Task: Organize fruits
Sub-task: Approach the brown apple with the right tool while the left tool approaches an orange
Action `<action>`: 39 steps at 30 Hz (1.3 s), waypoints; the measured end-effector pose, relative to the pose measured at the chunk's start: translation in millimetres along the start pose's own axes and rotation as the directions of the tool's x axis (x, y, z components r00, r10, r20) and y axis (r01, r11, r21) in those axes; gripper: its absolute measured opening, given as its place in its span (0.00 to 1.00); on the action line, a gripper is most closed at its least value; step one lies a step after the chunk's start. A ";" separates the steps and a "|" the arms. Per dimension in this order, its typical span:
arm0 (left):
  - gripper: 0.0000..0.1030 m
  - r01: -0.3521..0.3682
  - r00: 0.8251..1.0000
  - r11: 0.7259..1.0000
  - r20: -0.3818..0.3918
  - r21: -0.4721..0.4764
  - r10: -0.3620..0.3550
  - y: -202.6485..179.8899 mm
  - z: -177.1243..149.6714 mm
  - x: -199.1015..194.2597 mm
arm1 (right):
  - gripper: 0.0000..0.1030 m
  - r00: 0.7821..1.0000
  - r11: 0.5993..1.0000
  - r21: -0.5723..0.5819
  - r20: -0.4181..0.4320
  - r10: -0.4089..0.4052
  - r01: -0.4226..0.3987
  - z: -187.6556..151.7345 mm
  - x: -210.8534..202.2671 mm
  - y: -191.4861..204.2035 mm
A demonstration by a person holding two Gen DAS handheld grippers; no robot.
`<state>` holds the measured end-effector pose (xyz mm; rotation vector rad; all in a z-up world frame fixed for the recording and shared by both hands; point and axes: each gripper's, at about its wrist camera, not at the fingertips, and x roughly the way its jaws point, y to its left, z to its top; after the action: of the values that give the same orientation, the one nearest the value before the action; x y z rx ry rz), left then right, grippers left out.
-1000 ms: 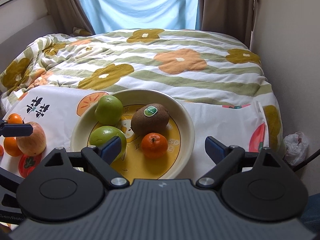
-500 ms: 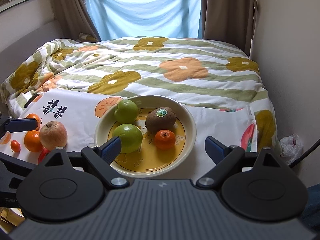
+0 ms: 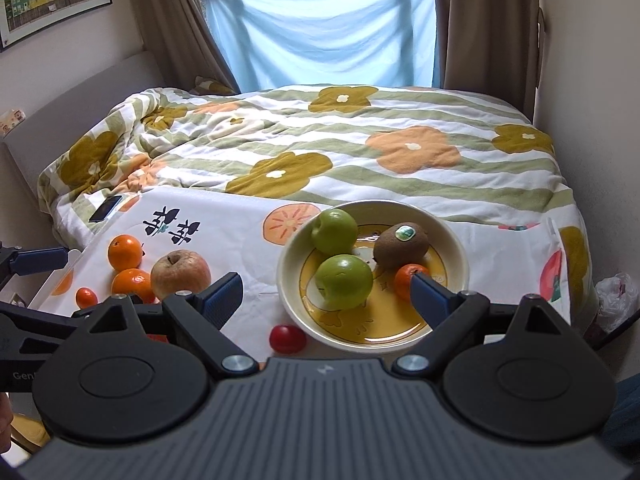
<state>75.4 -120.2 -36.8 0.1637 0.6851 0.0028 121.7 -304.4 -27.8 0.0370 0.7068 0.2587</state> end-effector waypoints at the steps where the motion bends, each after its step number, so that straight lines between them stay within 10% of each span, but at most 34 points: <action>1: 0.96 -0.002 1.000 1.000 0.001 -0.002 0.002 7.0 -3.2 0.0 | 1.00 1.000 1.000 0.000 -0.001 0.002 -0.002 -1.8 1.7 7.4; 17: 0.96 0.048 0.998 0.996 -0.050 0.079 -0.044 92.6 -35.4 44.8 | 1.00 1.000 0.997 0.074 -0.022 -0.013 0.015 -29.8 49.7 106.4; 39: 0.92 0.219 0.971 0.954 -0.142 0.206 -0.193 102.9 -53.3 125.5 | 1.00 0.996 0.957 0.281 -0.058 -0.063 0.077 -42.4 124.6 141.5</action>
<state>144.4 -3.5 -140.9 0.3068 0.8203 -0.2675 153.7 -138.9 -122.4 0.2794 0.7882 0.0892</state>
